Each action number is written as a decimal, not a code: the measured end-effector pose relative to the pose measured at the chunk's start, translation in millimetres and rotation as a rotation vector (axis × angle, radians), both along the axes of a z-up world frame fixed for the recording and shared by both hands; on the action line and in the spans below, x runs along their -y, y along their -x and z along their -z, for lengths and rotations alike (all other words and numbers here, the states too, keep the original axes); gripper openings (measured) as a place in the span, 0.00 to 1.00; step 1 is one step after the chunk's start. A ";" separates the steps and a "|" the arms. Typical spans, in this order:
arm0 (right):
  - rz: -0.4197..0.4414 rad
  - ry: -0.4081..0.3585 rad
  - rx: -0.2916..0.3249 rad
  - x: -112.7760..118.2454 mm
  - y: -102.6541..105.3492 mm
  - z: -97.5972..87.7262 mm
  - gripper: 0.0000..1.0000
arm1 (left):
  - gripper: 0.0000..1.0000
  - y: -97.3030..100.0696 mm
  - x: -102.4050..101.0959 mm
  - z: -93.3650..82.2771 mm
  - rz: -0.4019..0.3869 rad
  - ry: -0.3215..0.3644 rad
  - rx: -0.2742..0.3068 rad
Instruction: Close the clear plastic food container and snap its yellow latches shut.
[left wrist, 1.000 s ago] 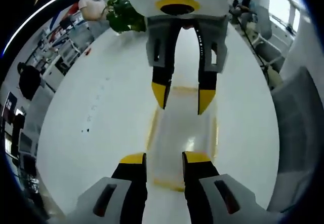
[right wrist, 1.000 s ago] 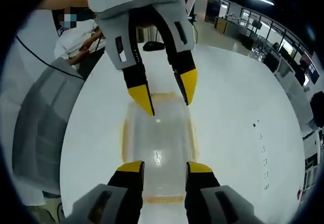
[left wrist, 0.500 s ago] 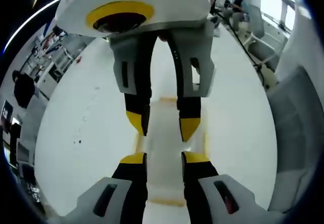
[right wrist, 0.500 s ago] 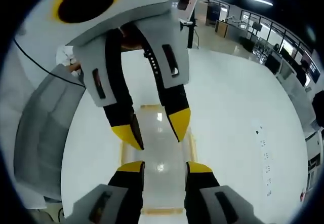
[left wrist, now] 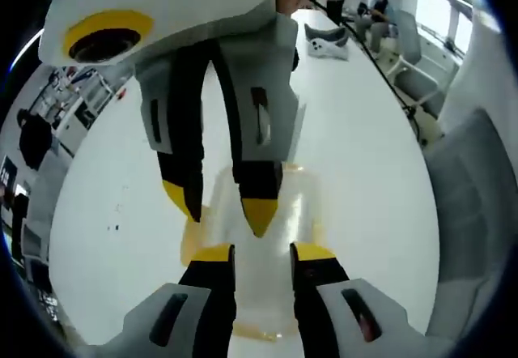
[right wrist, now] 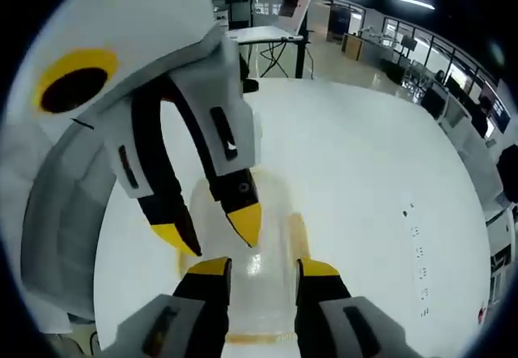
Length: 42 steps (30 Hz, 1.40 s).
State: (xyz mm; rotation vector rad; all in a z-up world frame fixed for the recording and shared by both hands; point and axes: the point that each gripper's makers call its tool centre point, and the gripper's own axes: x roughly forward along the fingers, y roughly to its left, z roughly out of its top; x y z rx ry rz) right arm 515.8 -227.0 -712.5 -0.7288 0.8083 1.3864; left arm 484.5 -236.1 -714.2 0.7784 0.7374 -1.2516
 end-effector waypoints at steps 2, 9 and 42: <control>-0.008 0.006 0.002 0.2 -1.2 1.4 0.29 | 0.24 3.3 0.5 1.7 -0.004 0.006 -0.006; -0.009 0.011 -0.004 0.1 -6.4 3.8 0.30 | 0.25 14.0 -0.1 5.2 0.005 0.005 -0.004; -0.089 0.086 -0.155 -9.4 -11.4 22.3 0.33 | 0.32 24.4 -1.1 20.8 0.085 -0.097 0.219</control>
